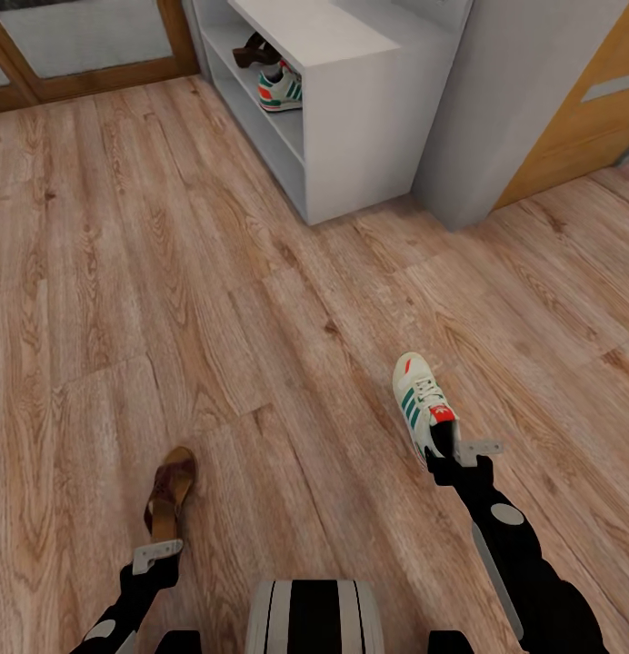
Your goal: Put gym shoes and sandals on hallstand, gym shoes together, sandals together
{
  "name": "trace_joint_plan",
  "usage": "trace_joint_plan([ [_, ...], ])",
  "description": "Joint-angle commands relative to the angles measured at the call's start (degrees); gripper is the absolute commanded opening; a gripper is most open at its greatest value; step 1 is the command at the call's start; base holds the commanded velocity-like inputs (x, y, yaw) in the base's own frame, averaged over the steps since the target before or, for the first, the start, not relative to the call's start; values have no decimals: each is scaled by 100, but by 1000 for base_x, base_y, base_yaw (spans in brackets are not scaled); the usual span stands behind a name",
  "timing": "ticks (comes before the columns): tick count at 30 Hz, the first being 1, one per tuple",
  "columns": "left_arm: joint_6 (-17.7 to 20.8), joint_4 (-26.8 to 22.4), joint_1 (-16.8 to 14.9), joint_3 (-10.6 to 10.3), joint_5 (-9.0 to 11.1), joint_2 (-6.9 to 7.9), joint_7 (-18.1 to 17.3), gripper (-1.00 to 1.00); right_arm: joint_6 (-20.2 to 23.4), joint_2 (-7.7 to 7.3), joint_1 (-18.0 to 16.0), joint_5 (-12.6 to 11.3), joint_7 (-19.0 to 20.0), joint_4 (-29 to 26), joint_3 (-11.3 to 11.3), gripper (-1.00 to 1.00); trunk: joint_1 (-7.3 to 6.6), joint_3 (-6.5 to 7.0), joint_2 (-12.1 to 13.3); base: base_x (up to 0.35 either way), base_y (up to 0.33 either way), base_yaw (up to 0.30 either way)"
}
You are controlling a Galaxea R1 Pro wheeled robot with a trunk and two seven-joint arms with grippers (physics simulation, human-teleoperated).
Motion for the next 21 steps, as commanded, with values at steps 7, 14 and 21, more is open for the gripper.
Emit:
trace_joint_plan([
  [7, -18, 6, -3, 22, 45, 0, -55, -100, 35, -2, -1, 27, -14, -2, 6, -100, -1, -3, -1, 0, 0, 0],
  [14, -19, 1, -3, 22, 45, 0, -55, -100, 35, -2, -1, 27, -14, 0, 6, -100, -1, -3, -1, 0, 0, 0],
  [21, -19, -2, -3, 22, 45, 0, -55, -100, 35, -2, -1, 27, -14, 15, 6, -100, -6, 41, 2, 0, 0, 0],
])
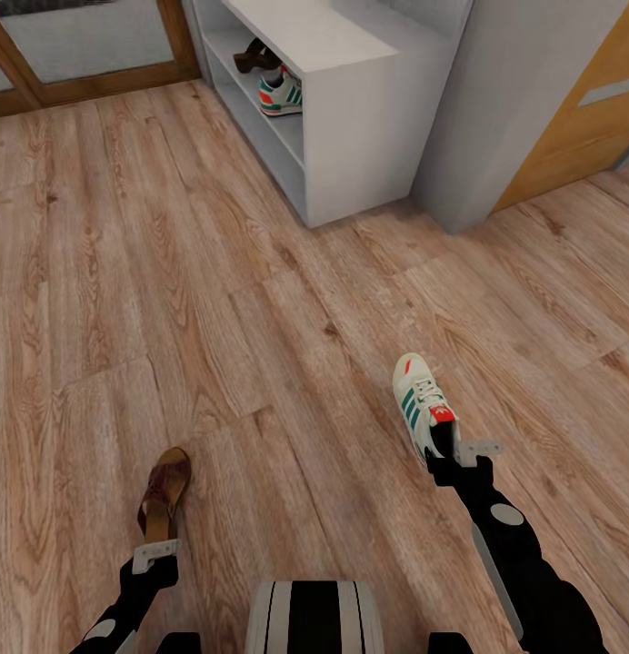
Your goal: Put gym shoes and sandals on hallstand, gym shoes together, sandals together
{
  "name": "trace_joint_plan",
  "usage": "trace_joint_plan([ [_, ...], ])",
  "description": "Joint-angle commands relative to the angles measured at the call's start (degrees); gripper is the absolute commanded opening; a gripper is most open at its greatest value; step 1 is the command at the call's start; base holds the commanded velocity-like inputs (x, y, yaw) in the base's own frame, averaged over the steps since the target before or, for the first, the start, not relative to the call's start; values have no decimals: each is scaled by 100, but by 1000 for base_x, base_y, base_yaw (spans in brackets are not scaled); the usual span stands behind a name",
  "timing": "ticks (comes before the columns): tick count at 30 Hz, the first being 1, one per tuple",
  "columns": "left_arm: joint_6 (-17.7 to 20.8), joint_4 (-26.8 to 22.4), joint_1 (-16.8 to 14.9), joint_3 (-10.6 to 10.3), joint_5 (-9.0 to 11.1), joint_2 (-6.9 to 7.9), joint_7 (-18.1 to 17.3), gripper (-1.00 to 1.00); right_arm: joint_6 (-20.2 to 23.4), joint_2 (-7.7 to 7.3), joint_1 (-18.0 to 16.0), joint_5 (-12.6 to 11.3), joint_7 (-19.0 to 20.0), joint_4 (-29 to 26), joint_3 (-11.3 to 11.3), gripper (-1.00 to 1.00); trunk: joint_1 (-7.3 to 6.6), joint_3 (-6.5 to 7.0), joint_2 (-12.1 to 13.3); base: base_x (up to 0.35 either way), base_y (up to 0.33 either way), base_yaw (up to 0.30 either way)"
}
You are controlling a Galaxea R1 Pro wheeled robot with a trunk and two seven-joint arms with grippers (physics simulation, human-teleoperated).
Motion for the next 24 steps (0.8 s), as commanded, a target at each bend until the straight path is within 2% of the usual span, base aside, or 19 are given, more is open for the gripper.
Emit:
trace_joint_plan([
  [1, -7, 7, -2, 23, 34, -1, -52, -100, 35, -2, -1, 28, -14, -5, 6, -100, -3, 20, 0, 0, 0, 0],
  [9, 0, 7, -2, 23, 34, -1, -52, -100, -8, -14, -1, 54, -7, 392, 6, -100, -24, 197, 11, 0, 0, 0],
  [24, 2, 7, -2, 31, 34, -1, -52, -100, -137, -3, 8, 45, -8, 465, 15, -100, -62, 529, 31, 0, 0, 0],
])
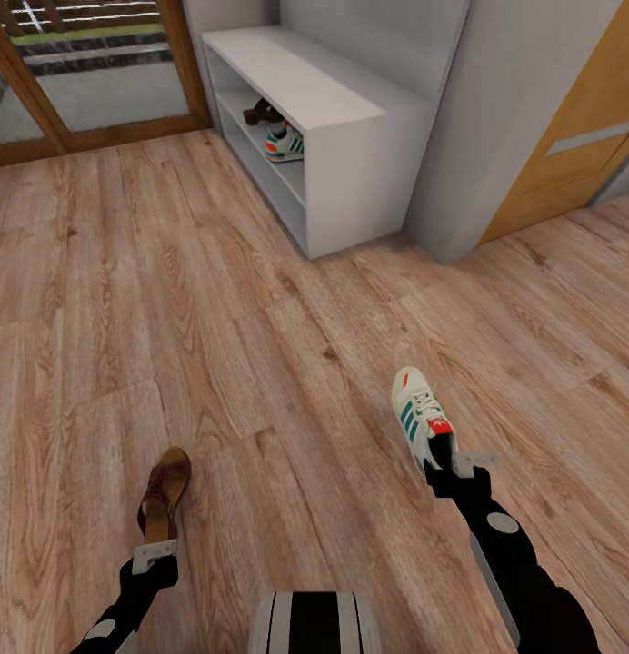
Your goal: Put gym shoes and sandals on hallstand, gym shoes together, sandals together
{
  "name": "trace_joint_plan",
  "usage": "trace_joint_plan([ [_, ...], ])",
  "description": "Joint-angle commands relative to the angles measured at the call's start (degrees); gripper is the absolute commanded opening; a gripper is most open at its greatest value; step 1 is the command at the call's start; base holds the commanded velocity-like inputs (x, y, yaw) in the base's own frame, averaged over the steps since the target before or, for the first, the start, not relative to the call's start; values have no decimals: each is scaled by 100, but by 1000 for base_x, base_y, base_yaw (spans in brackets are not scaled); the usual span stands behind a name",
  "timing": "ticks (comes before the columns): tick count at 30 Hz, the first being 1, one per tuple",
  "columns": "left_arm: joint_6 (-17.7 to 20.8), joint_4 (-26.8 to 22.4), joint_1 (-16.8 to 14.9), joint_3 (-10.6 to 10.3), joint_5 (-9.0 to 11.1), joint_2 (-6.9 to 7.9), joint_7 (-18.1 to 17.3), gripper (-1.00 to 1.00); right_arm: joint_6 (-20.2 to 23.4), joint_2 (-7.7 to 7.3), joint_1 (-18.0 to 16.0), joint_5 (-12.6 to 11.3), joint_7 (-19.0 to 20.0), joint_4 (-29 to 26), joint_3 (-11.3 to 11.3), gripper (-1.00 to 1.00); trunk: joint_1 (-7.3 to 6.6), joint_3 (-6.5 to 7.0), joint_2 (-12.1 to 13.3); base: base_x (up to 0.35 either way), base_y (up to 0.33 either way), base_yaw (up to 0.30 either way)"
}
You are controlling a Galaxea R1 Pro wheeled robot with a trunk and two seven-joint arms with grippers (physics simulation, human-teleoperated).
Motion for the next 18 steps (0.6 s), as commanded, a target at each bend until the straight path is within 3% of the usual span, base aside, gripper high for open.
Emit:
trace_joint_plan([
  [1, -7, 7, -2, 24, 33, -1, -52, -100, 34, -1, -1, 27, -13, -9, 5, -100, -3, 20, 0, 0, 0, 0],
  [9, -2, 8, -2, 24, 36, 0, -47, -100, -92, -16, -1, 43, -22, 228, -3, -100, -24, 197, 11, 0, 0, 0],
  [18, -7, 7, 1, 9, -19, 11, -62, -100, -979, -44, -1, 69, -20, 1035, -6, -100, -47, 446, 23, 0, 0, 0],
])
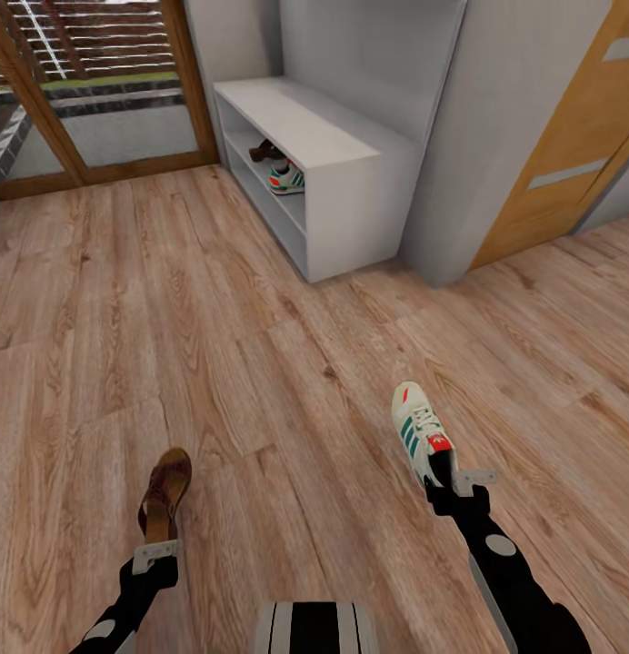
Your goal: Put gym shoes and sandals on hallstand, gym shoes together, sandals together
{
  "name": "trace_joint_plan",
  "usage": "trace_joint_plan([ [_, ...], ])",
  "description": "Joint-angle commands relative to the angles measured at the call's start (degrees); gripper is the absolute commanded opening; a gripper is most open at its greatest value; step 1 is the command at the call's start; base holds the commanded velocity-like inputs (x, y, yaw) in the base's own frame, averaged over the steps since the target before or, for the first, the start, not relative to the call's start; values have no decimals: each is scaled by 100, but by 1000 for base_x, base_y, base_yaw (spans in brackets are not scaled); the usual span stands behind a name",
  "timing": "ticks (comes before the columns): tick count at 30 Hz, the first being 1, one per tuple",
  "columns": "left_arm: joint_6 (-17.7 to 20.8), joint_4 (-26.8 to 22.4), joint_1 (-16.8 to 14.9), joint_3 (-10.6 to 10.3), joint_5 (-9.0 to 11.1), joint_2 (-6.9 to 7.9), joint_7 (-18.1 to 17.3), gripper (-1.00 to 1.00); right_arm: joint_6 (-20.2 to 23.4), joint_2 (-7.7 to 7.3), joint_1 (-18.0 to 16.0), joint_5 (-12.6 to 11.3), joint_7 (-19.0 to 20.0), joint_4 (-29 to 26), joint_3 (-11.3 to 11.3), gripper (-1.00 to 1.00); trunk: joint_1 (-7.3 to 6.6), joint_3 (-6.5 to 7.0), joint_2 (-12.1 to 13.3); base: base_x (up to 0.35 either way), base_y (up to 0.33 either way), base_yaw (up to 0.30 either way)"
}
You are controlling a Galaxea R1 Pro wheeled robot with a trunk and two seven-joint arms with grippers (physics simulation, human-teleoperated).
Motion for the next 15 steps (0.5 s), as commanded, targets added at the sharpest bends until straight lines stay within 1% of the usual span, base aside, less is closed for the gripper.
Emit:
trace_joint_plan([
  [1, -7, 7, 2, 26, 21, 2, -53, -100, -13, -3, 1, 33, -19, 36, 6, -100, -3, 28, 0, 0, 0, 0],
  [4, -12, 7, 71, 25, 7, 35, -55, -100, -140, -14, 3, 36, -14, 147, 3, -100, -11, 121, 4, 0, 0, 0],
  [8, -19, -24, 411, 31, 35, 96, -51, -100, -219, -30, 5, 42, -11, 213, 8, -100, -21, 245, 10, 0, 0, 0],
  [11, -33, -44, 603, 32, 44, 114, -49, -100, -231, -29, 7, 43, -15, 227, 13, -100, -29, 338, 14, 0, 0, 0],
  [14, -164, -47, 731, 33, 50, 117, -47, -100, -246, -28, 12, 39, -20, 234, 15, -100, -37, 431, 18, 0, 0, 0],
  [15, -275, -48, 782, 33, 51, 118, -45, -100, -257, -23, 27, 36, -23, 242, 15, -100, -39, 462, 19, 0, 0, 0],
])
